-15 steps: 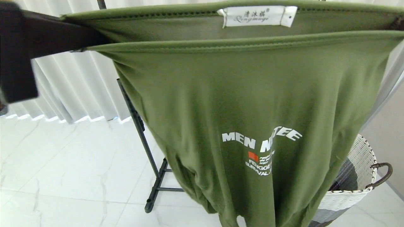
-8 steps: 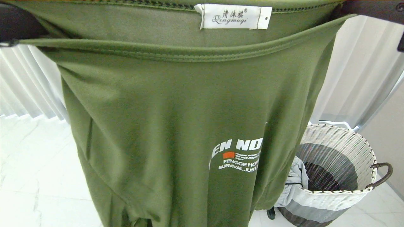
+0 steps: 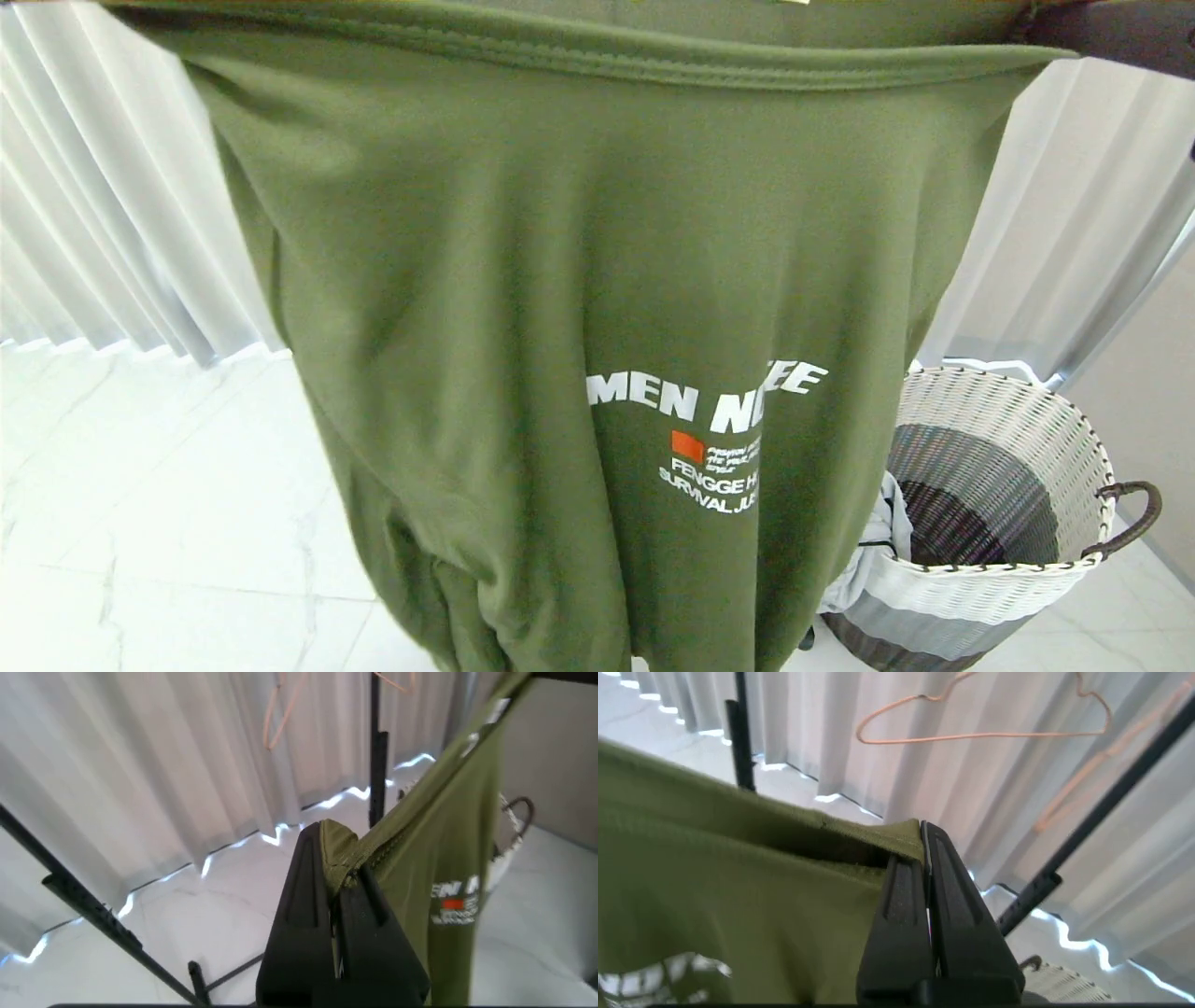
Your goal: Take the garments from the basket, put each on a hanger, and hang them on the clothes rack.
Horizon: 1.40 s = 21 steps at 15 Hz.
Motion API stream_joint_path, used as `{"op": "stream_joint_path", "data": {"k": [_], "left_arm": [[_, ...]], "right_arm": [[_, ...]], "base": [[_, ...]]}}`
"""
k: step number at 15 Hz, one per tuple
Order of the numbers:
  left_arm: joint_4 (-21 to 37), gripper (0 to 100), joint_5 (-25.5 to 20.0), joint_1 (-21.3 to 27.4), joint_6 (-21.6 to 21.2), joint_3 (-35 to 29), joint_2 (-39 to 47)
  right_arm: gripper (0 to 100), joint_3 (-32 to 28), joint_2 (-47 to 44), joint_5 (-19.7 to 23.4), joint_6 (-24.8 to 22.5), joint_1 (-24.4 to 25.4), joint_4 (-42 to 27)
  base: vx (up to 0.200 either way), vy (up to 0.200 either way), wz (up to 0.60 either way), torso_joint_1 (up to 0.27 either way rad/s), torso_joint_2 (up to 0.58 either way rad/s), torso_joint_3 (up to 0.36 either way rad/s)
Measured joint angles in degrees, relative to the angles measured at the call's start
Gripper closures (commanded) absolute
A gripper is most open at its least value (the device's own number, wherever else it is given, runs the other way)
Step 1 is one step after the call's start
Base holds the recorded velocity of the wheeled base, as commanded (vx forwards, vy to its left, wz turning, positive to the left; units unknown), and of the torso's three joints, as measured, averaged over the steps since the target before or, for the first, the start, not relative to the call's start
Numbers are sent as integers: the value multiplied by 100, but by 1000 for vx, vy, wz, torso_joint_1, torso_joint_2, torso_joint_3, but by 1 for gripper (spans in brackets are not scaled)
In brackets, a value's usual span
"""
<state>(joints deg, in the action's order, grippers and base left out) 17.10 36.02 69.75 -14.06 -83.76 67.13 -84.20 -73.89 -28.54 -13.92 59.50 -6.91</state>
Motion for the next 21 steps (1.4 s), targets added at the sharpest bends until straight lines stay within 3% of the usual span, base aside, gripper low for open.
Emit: {"op": "stream_joint_path", "data": {"k": [4, 11, 12, 16, 21], "left_arm": [[-312, 100, 16, -134, -9, 413, 172], [-422, 100, 16, -432, -17, 532, 277], [-427, 100, 16, -432, -20, 529, 282], [-422, 100, 35, -547, -26, 502, 290], [-424, 100, 190, -1662, -124, 521, 293]], "right_arm": [[100, 416, 234, 10, 7, -52, -63], [100, 482, 410, 0, 22, -77, -77], [0, 482, 416, -1, 24, -79, -83], [0, 592, 495, 22, 16, -72, -80], [0, 1058, 856, 238, 21, 94, -89]], "base": [[0, 0, 0, 0, 0, 0], [0, 0, 0, 0, 0, 0], [0, 0, 0, 0, 0, 0], [0, 0, 0, 0, 0, 0], [0, 0, 0, 0, 0, 0]]}}
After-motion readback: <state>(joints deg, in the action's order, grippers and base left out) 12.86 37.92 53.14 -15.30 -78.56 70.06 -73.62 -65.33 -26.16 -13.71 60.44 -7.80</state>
